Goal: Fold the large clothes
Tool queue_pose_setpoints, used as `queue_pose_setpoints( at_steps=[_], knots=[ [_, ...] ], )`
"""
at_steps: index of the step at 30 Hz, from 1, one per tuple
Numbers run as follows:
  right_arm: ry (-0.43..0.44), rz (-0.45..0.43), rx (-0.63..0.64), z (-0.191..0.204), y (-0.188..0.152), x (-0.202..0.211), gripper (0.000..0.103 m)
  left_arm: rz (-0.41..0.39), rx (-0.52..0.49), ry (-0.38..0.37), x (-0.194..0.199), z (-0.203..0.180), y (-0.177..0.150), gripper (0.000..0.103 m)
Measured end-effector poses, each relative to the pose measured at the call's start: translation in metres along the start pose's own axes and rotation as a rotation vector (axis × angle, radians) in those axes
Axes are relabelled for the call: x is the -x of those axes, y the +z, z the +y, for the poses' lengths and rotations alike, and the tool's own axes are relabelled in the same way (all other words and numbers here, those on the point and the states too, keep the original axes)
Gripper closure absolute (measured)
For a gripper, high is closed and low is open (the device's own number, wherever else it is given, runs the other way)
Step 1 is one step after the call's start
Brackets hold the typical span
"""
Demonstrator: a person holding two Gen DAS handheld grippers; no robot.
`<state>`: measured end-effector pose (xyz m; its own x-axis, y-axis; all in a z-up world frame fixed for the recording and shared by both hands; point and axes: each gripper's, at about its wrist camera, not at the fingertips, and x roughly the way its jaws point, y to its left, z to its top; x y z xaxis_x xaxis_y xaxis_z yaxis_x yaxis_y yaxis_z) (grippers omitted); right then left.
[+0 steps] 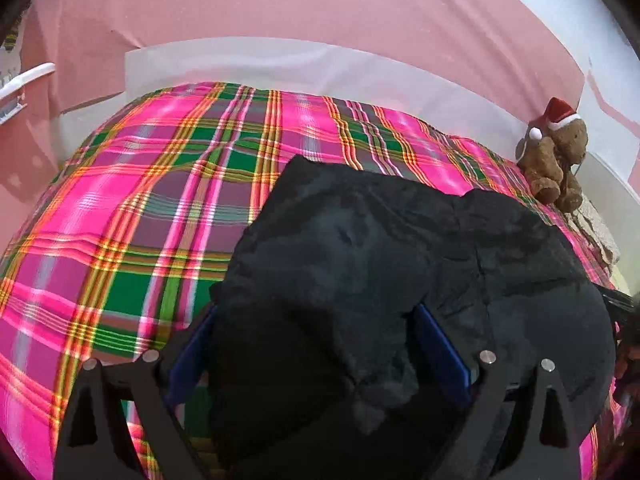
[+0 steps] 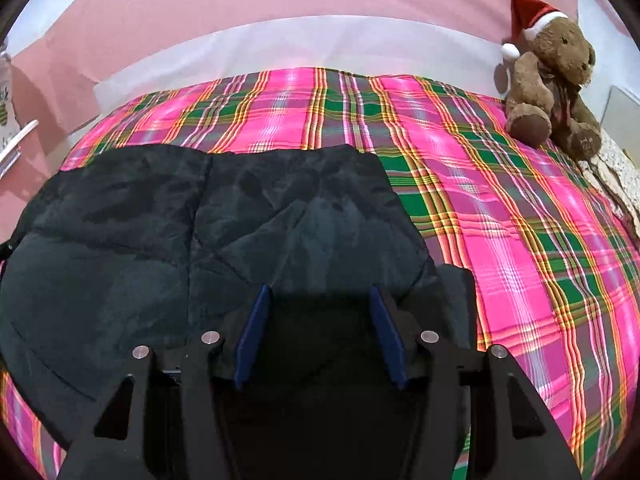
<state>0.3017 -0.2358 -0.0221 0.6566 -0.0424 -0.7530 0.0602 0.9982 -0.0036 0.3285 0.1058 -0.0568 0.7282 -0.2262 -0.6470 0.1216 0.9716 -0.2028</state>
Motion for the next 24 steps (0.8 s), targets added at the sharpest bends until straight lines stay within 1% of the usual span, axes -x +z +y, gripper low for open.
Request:
queue_pose_setpoints(
  at_steps=[2, 5, 9, 11, 13, 15, 16, 21, 24],
  knots=[
    [-0.011, -0.005, -0.006, 0.000, 0.000, 0.012, 0.050, -0.017, -0.012, 0.018, 0.013, -0.005, -0.001, 0.007],
    [-0.024, -0.028, 0.010, 0.004, -0.002, 0.032, 0.050, -0.066, -0.033, 0.025, 0.038, -0.012, 0.000, 0.007],
    [-0.011, -0.062, 0.018, 0.003, -0.012, 0.055, 0.050, -0.119, -0.045, 0.010, 0.062, -0.019, -0.001, 0.007],
    [-0.008, -0.050, 0.020, 0.001, -0.018, 0.055, 0.050, -0.110, -0.069, 0.011, 0.062, -0.024, -0.004, 0.007],
    [-0.008, -0.021, 0.017, 0.000, -0.024, 0.047, 0.050, -0.064, -0.099, 0.034, 0.049, -0.027, -0.011, 0.007],
    [-0.004, -0.007, 0.014, -0.002, -0.029, 0.039, 0.050, -0.009, -0.092, 0.043, 0.032, -0.026, -0.017, 0.007],
    [-0.002, -0.007, 0.013, -0.003, -0.030, 0.038, 0.050, -0.003, -0.086, 0.038, 0.029, -0.026, -0.020, 0.007],
    [-0.020, -0.016, 0.026, 0.001, -0.030, 0.044, 0.050, -0.015, -0.076, 0.039, 0.037, -0.027, -0.022, 0.007],
    [-0.014, -0.025, 0.023, 0.001, -0.033, 0.053, 0.050, -0.030, -0.082, 0.037, 0.048, -0.027, -0.022, 0.007]
  ],
)
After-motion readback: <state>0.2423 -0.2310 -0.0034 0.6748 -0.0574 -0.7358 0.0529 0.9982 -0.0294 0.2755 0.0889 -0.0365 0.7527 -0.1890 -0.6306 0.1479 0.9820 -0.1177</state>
